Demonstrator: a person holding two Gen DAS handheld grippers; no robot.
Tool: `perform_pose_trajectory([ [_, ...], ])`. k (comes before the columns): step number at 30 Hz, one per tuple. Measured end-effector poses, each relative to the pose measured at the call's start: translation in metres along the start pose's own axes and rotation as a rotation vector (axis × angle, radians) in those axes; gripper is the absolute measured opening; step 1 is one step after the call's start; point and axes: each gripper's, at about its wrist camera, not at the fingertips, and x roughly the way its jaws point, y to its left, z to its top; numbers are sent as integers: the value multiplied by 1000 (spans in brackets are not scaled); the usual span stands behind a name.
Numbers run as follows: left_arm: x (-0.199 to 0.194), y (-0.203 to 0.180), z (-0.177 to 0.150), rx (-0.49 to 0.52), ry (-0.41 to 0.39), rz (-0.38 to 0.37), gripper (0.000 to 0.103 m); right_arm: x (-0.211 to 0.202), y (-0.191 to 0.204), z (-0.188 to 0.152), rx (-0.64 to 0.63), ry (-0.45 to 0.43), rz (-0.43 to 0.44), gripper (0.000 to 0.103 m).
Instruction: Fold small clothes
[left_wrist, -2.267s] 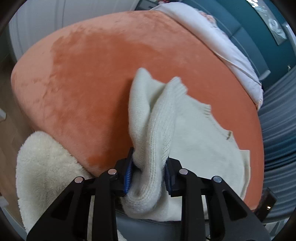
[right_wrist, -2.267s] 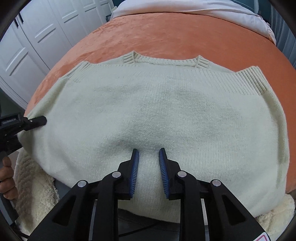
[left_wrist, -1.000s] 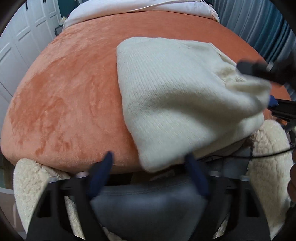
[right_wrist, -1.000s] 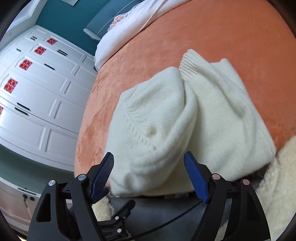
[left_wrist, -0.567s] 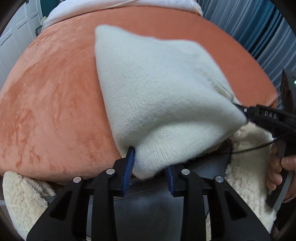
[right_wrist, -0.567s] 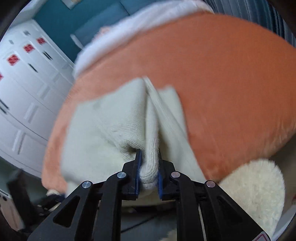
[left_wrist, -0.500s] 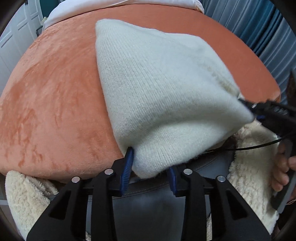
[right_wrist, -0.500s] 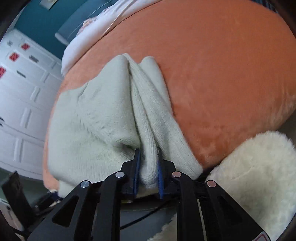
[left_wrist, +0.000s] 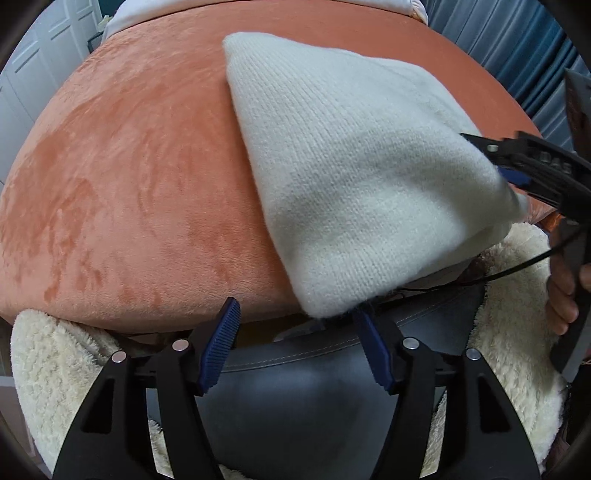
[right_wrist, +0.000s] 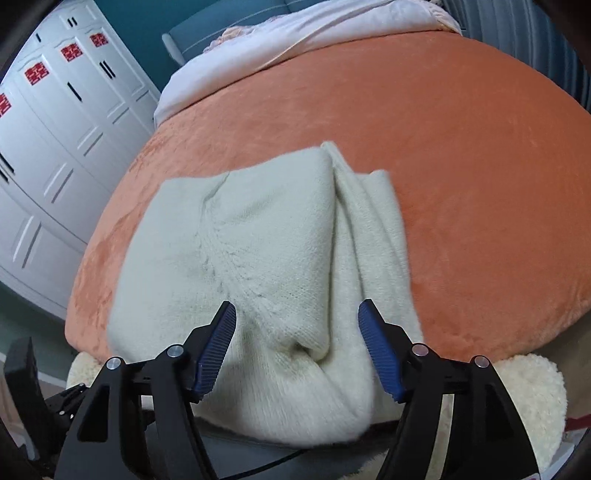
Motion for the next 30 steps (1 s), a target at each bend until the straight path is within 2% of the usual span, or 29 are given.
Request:
perform_pose_trajectory([
  [1,2,-2,2,3,-2,3,61,9,7,-1,-8,12,-3,56],
  [2,2,-2,4,3,-14,15,61,11,8,-3,-19,10,0,30],
  [3,1,-1,6,1,-36,24,56,9,12,-1,-33,-1,-10,21],
  [4,1,3,9,-9,-48,24,48,1,14,2,-44,-28,-14,18],
  [6,4,9,13,-40,-25,-35,45,-34,12,10,-27,-134,7,13],
  [8,6,9,13,-38,-18,-53,45,-73,6,17,-1,-232,26,13],
  [10,10,2,11,-17,-11,-42,45,-89,-3,16,6,-278,-39,13],
  [11,13,-1,11,-13,-1,-39,45,-80,-8,14,-11,-250,-109,13],
  [12,17,-4,12,-8,9,-29,45,-56,-16,11,-38,-174,-181,13],
  [14,22,-4,14,-7,27,-12,45,-13,-35,-3,-30,-21,-203,13],
  [15,22,-2,14,-21,27,-11,46,-9,-38,-9,-25,-16,-206,14],
  [18,15,6,14,-55,20,-21,48,-26,-39,-2,33,-40,-166,19],
  [20,10,6,13,-37,18,-15,49,-40,-42,1,82,-48,-118,21],
  [25,-10,12,-1,11,-2,47,48,-84,-47,-27,149,-78,-14,28],
  [28,-27,25,-2,-48,-35,42,48,-94,-36,-49,141,-71,22,28],
  [30,-42,30,5,-99,-82,25,48,-93,-18,-57,73,-66,12,28],
])
